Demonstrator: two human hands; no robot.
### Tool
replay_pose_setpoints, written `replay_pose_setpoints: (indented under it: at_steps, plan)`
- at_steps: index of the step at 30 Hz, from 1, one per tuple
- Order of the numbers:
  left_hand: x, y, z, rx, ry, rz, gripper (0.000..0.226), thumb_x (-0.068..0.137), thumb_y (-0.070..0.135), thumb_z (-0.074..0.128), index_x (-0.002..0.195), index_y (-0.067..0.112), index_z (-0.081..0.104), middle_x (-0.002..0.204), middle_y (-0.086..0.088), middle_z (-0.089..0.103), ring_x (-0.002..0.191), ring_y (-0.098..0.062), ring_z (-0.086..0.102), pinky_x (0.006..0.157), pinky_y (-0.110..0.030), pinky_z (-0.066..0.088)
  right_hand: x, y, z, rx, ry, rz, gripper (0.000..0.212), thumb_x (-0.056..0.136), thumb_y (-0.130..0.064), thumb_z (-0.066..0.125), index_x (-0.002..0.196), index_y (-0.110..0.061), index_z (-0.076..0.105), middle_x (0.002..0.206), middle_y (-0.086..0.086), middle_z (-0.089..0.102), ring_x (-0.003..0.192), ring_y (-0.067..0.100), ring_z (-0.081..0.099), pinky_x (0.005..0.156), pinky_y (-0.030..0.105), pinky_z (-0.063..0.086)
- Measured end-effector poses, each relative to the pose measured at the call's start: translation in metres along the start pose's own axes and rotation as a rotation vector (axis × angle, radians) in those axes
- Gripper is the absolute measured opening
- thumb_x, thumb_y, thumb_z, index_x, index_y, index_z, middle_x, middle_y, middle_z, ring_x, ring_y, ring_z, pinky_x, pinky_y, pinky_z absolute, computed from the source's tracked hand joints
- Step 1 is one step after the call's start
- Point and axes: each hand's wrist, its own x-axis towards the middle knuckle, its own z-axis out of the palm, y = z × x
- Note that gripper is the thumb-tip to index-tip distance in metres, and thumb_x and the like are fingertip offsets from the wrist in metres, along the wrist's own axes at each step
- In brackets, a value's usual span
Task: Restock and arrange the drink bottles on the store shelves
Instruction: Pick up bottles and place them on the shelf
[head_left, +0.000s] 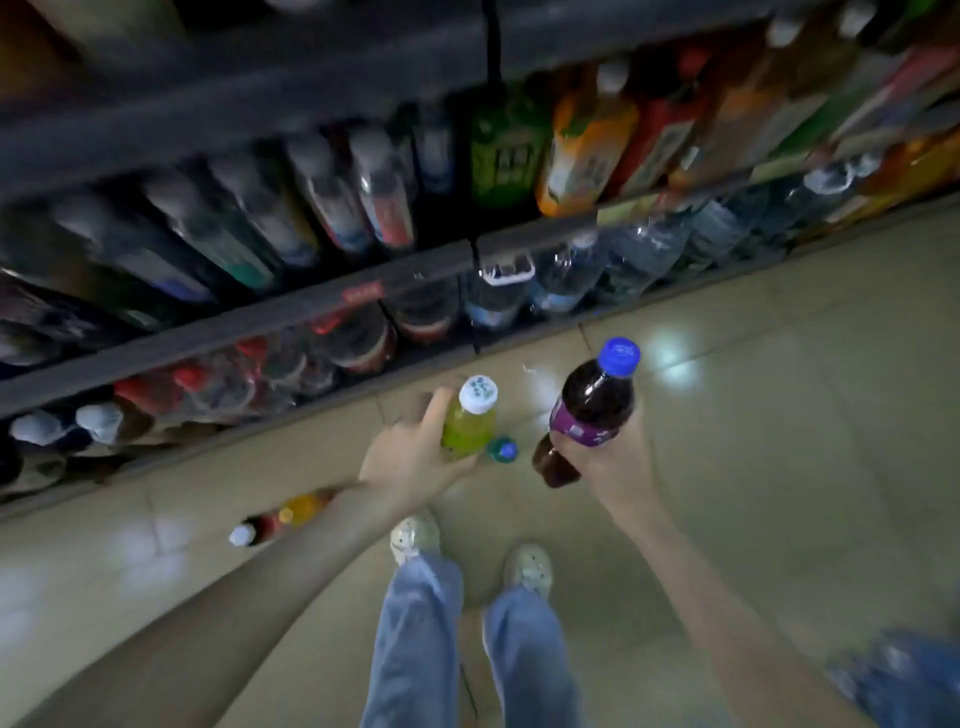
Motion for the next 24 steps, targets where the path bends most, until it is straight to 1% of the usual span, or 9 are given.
replay_pose_setpoints:
  at_steps: [3,6,9,12,15,17,18,20,24]
  plan:
    - [0.049,-0.017,0.080,-0.045,-0.032,-0.038,0.067,0.082,0.042,0.068,0.137,0.024,0.033,0.128,-0.006,0.054,0.110,-0.038,0.054,0.071,-0.031,0.034,0.028,0.101,-0.003,-0.033,0.104,0.099,0.050,0.070,0.016,0.070,0.088,-0.024,0.046,0.077,-0.006,0.056,0.059,-0.009,0.057,0.060,0.007,0.043]
    - [0.097,-0.030,0.151,-0.117,-0.004,-0.053,0.065,0.079,0.041,0.071,0.130,0.022,0.035,0.122,-0.003,0.055,0.107,-0.034,0.055,0.073,-0.029,0.037,0.052,0.190,-0.005,-0.003,0.193,0.173,0.049,0.071,0.010,0.074,0.101,-0.014,0.044,0.087,-0.005,0.057,0.067,-0.010,0.057,0.064,0.006,0.042]
    - [0.150,-0.043,0.212,-0.133,-0.013,-0.034,0.059,0.079,0.042,0.071,0.123,0.028,0.034,0.112,-0.001,0.056,0.102,-0.030,0.056,0.072,-0.028,0.037,0.082,0.263,0.002,-0.005,0.279,0.191,0.054,0.070,0.008,0.075,0.096,-0.026,0.043,0.087,-0.011,0.057,0.068,-0.013,0.056,0.062,0.002,0.039]
    - [0.206,-0.055,0.262,-0.108,0.003,-0.020,0.054,0.079,0.046,0.068,0.118,0.037,0.032,0.115,0.001,0.058,0.099,-0.031,0.058,0.074,-0.030,0.040,0.112,0.336,0.010,0.006,0.390,0.177,0.059,0.067,0.007,0.075,0.100,-0.031,0.044,0.093,-0.009,0.058,0.078,-0.004,0.058,0.073,0.013,0.045]
    - [0.259,-0.076,0.302,-0.094,-0.006,-0.019,0.053,0.080,0.046,0.066,0.120,0.040,0.033,0.107,0.009,0.051,0.090,-0.020,0.050,0.078,-0.028,0.035,0.148,0.401,0.026,0.047,0.455,0.148,0.064,0.065,0.004,0.076,0.103,-0.036,0.045,0.100,-0.005,0.059,0.091,0.008,0.061,0.085,0.025,0.049]
    - [0.285,-0.090,0.329,-0.091,-0.034,0.080,0.052,0.077,0.043,0.069,0.114,0.043,0.033,0.105,0.012,0.049,0.090,-0.019,0.050,0.080,-0.029,0.037,0.170,0.435,0.039,0.081,0.496,0.142,0.065,0.065,0.003,0.076,0.103,-0.039,0.045,0.102,-0.003,0.060,0.094,0.016,0.062,0.088,0.038,0.052]
    - [0.297,-0.098,0.342,-0.088,-0.039,0.136,0.051,0.074,0.044,0.070,0.108,0.046,0.031,0.104,0.012,0.050,0.093,-0.020,0.053,0.080,-0.030,0.040,0.178,0.452,0.047,0.091,0.507,0.134,0.066,0.065,0.004,0.075,0.104,-0.040,0.045,0.102,-0.004,0.059,0.095,0.017,0.062,0.089,0.038,0.051]
    - [0.313,-0.111,0.364,-0.086,-0.055,0.174,0.051,0.072,0.043,0.072,0.103,0.046,0.031,0.103,0.013,0.053,0.094,-0.018,0.056,0.079,-0.029,0.042,0.191,0.479,0.061,0.120,0.497,0.130,0.066,0.066,0.007,0.074,0.104,-0.039,0.045,0.101,-0.008,0.059,0.094,0.012,0.061,0.088,0.030,0.050]
    - [0.328,-0.133,0.391,-0.073,-0.208,0.258,0.057,0.071,0.036,0.079,0.109,0.036,0.037,0.107,0.010,0.059,0.093,-0.014,0.058,0.083,-0.032,0.048,0.200,0.510,0.085,0.133,0.471,0.108,0.065,0.066,0.009,0.077,0.100,-0.036,0.044,0.096,-0.015,0.054,0.086,-0.006,0.056,0.083,0.012,0.042]
